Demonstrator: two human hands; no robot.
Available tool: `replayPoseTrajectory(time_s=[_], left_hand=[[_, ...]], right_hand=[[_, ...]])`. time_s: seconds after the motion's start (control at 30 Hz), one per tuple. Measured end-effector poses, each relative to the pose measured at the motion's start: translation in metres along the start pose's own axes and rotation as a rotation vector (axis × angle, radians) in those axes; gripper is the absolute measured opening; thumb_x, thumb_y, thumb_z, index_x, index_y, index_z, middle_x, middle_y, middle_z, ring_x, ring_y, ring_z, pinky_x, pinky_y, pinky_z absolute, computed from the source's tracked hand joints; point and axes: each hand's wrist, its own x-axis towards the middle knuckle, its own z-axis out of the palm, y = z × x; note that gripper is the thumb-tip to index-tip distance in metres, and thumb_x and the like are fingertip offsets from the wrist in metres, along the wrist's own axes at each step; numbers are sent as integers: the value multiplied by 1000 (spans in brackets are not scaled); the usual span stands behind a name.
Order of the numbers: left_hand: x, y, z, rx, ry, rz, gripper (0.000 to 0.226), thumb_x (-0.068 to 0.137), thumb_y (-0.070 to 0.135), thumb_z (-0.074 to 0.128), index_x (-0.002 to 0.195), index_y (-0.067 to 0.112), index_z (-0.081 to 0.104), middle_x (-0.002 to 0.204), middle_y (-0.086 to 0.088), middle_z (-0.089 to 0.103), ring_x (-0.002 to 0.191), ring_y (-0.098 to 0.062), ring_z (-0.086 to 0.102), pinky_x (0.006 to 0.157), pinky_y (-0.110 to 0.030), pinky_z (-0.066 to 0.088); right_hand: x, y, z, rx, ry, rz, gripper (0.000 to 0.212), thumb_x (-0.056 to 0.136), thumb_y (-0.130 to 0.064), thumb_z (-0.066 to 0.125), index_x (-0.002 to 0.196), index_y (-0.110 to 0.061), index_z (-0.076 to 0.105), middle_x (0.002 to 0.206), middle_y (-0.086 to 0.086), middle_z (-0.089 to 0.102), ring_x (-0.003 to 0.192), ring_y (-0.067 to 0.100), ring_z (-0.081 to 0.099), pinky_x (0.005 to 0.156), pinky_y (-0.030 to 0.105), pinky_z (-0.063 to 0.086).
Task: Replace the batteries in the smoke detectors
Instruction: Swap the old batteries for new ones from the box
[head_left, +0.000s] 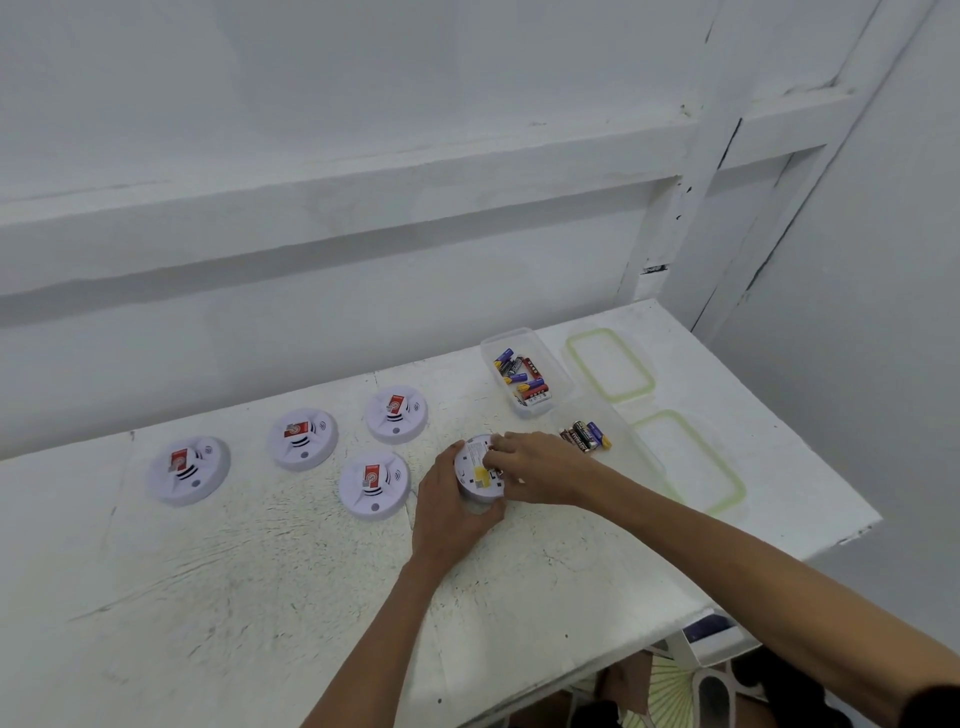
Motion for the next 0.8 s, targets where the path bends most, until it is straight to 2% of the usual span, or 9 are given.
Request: replayPoseTrajectory(time_s=[0.07,0.13,0.2,0.37,0.43,0.5,0.6,0.7,0.8], left_hand=[[-1,1,0,-11,5,27,95,76,71,71,147,17,42,145,0,52,131,-17,52,113,-41,43],[-1,-1,0,-14,17,50,100,73,87,57,147,23,38,141,9,47,130,-9,49,113,-31,39],[0,-2,-2,-3,32,71,100,72,87,59,146,23,40,139,11,50,127,-8,51,110,-25,39],[0,-2,-4,16,40,101,92,75,79,65,145,24,43,139,10,53,126,-8,54,109,-29,44],[0,0,-4,28,43,103,90,74,69,74,144,20,47,138,9,56,125,-8,56,107,-34,49],[0,3,-6,28,35,108,88,73,59,80,144,20,47,136,9,59,123,-8,57,103,-37,52],[0,8,-9,27,20,113,84,74,57,82,144,24,47,135,13,58,123,-7,57,100,-39,53],[-3,8,-11,42,43,111,86,73,56,83,144,26,45,137,18,54,125,-6,55,104,-37,51],[-4,10,-12,50,43,103,88,73,58,83,145,25,44,139,16,55,126,-5,54,105,-38,51]], right_hand=[[-9,0,4,22,73,-19,37,96,-30,56,130,-15,56,137,11,56,117,30,58,77,39,58],[-16,0,9,39,132,-18,36,95,-25,57,129,-13,59,139,8,57,124,28,57,76,39,59],[-20,-2,11,41,175,-20,38,94,-19,57,131,-12,61,143,8,55,126,23,58,78,36,58],[-26,-1,17,31,242,-68,38,92,-13,66,130,-12,59,138,10,60,119,26,63,71,37,60],[-31,-2,19,105,279,47,35,100,-21,56,135,-16,53,137,7,61,112,24,65,76,34,58],[-35,-4,16,350,360,229,32,105,-30,45,134,-20,54,130,1,66,105,16,65,79,27,54],[-39,0,8,660,600,395,25,106,-30,45,123,-19,59,102,-10,72,85,6,66,73,26,54],[-43,14,8,710,802,596,24,106,-26,43,119,-19,62,84,-11,67,73,10,63,67,26,50],[-45,31,11,644,759,795,28,106,-25,40,123,-14,60,88,-5,65,77,14,61,70,28,45]])
